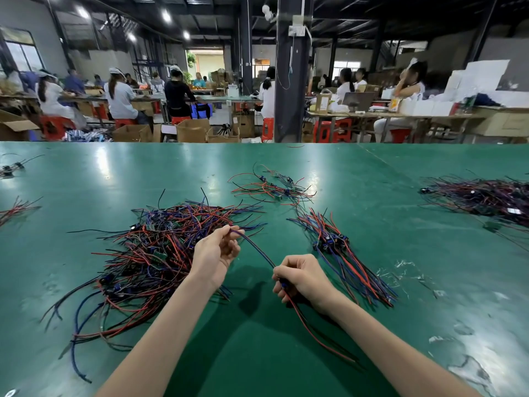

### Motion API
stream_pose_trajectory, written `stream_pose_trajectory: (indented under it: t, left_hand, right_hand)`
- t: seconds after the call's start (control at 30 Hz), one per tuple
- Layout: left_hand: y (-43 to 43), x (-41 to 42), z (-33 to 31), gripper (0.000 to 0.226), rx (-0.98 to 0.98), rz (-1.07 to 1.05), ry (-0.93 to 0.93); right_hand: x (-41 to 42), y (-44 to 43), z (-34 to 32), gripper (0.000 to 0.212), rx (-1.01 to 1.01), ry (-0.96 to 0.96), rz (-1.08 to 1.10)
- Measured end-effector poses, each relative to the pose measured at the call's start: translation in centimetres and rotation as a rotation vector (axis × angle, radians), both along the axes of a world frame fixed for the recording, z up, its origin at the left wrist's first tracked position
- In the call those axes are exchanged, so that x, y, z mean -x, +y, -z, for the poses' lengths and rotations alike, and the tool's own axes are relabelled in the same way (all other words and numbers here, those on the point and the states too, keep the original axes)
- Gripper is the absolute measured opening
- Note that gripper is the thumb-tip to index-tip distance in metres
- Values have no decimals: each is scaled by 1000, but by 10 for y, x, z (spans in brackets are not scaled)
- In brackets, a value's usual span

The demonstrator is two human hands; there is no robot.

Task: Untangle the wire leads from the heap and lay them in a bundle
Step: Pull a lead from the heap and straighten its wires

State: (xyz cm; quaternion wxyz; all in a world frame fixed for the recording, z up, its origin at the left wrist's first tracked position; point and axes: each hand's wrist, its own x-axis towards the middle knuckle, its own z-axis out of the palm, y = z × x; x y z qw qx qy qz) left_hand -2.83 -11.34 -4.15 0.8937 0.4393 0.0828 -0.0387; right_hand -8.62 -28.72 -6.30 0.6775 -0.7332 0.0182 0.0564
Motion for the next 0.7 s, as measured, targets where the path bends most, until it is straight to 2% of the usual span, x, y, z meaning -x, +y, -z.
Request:
stream_pose_trajectory:
  t: [0.7]
  left_hand:
    - [0, 2, 0, 28, -296, -136, -143]
  right_hand:
    - [0, 2, -2, 18, 41, -1, -53]
